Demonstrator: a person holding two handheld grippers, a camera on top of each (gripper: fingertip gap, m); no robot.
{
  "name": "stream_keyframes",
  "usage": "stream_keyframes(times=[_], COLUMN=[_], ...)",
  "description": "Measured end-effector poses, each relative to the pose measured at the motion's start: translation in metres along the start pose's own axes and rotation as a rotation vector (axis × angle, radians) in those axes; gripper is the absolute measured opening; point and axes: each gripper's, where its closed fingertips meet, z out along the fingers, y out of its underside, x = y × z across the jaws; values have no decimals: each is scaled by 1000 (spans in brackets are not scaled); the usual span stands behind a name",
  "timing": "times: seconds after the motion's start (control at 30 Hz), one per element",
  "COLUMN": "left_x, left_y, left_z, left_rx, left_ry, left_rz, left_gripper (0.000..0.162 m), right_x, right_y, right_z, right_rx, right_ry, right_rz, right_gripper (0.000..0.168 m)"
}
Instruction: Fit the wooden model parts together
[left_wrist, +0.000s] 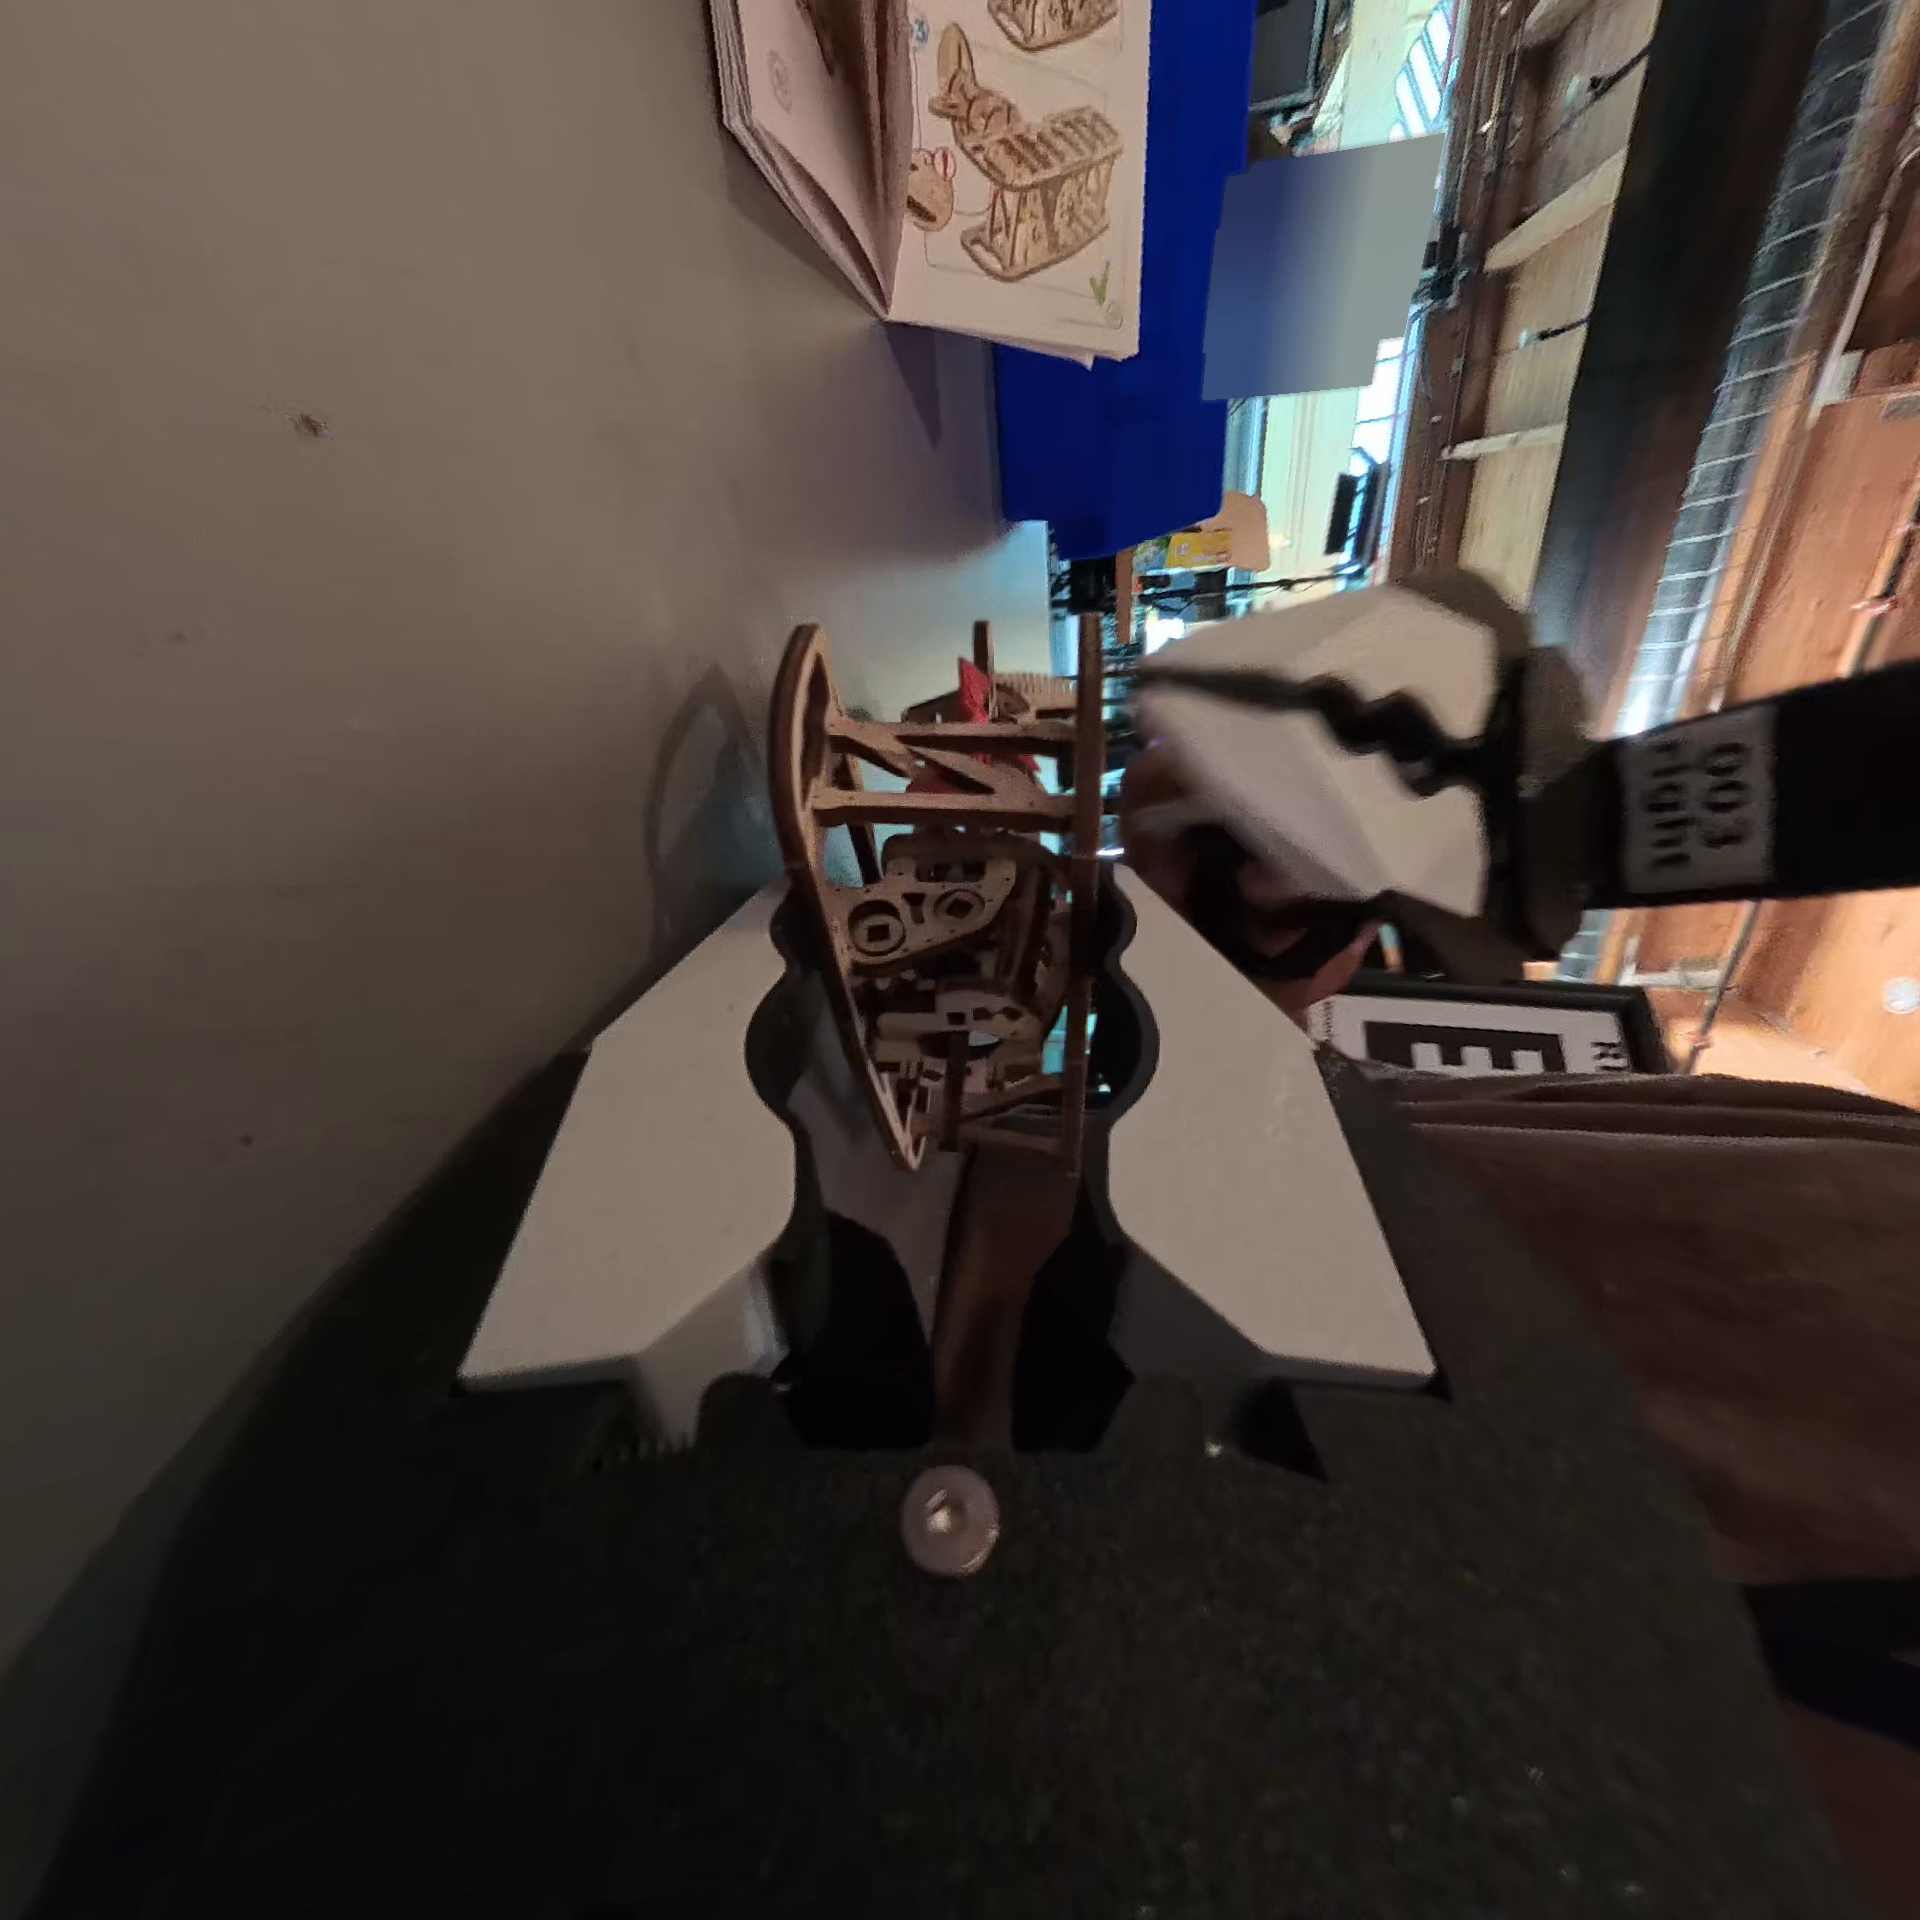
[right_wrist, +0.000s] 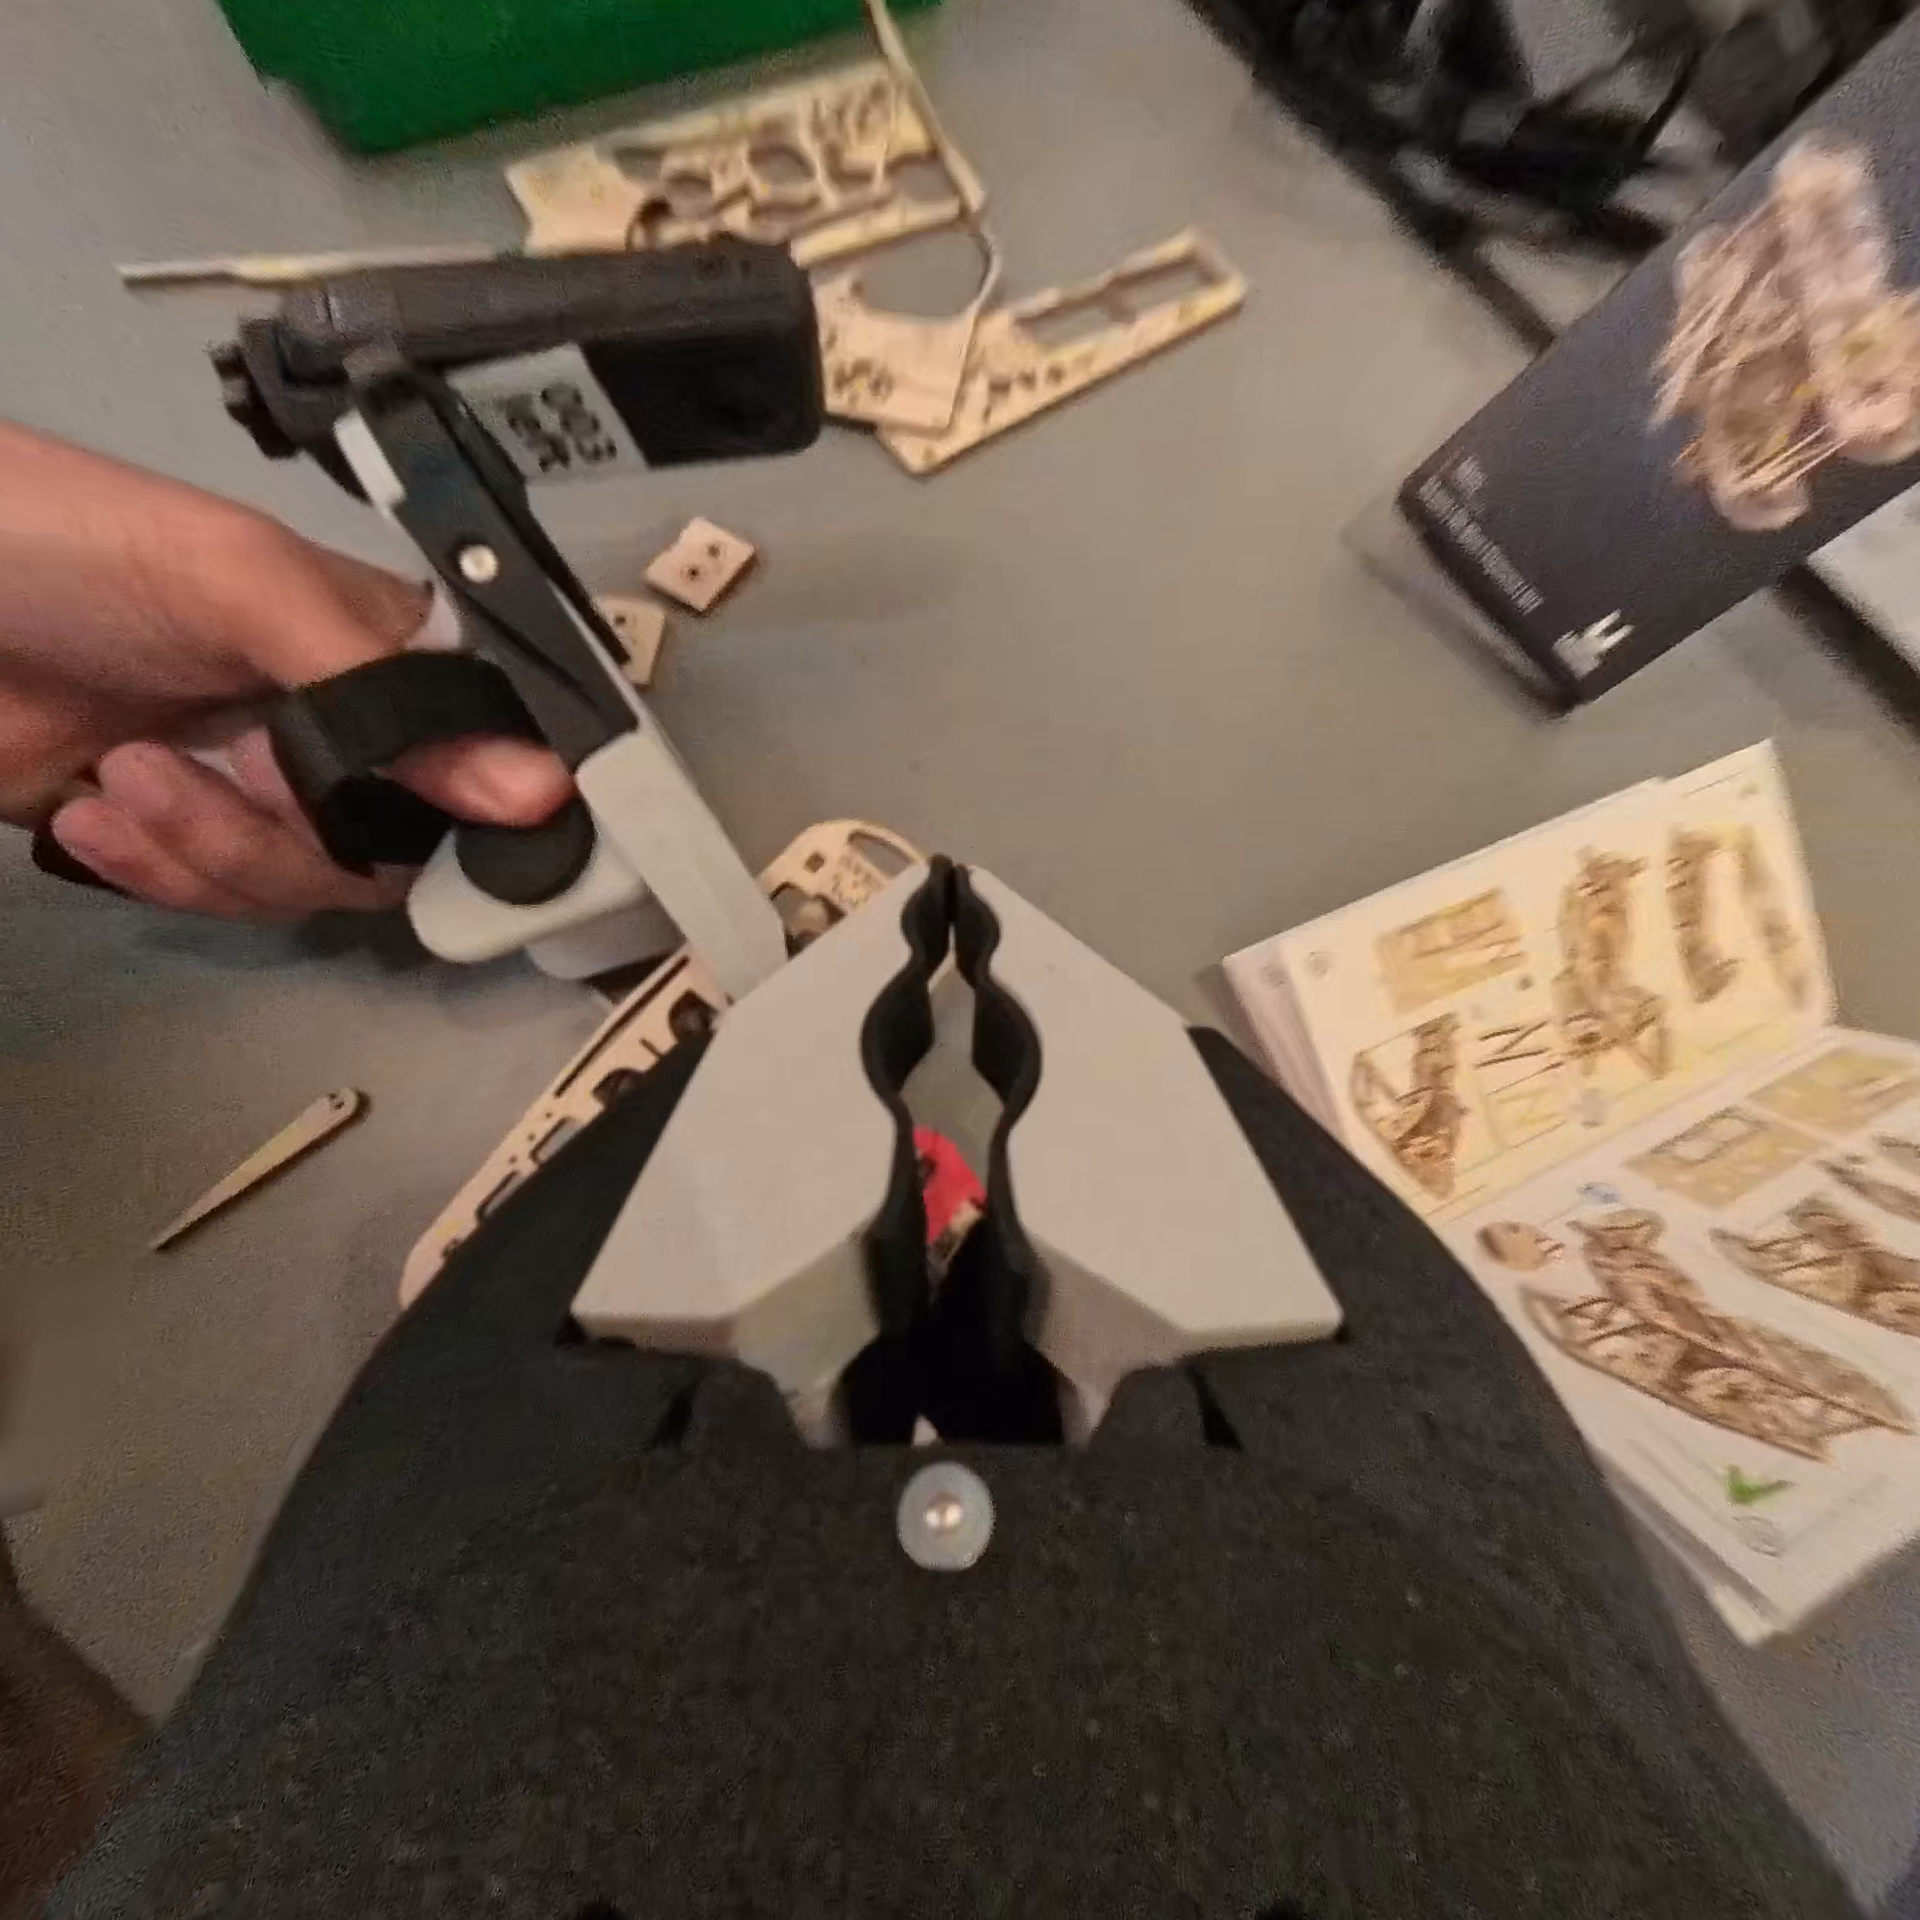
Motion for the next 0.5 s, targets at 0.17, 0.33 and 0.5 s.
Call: stream_keyframes(times=[0.17,0.33,0.5], left_x=[0,0,0], left_y=[0,0,0], left_z=[0,0,1], left_rx=[7,3,6], left_ry=[-11,-9,-17], left_rz=[9,9,13], left_gripper=[49,49,49], right_x=[4,1,-5], right_y=[-32,-3,4], right_z=[-25,-5,-2], right_rx=[163,28,-66], right_ry=[55,22,-46], right_rz=[-28,6,27], right_gripper=[0,0,0])
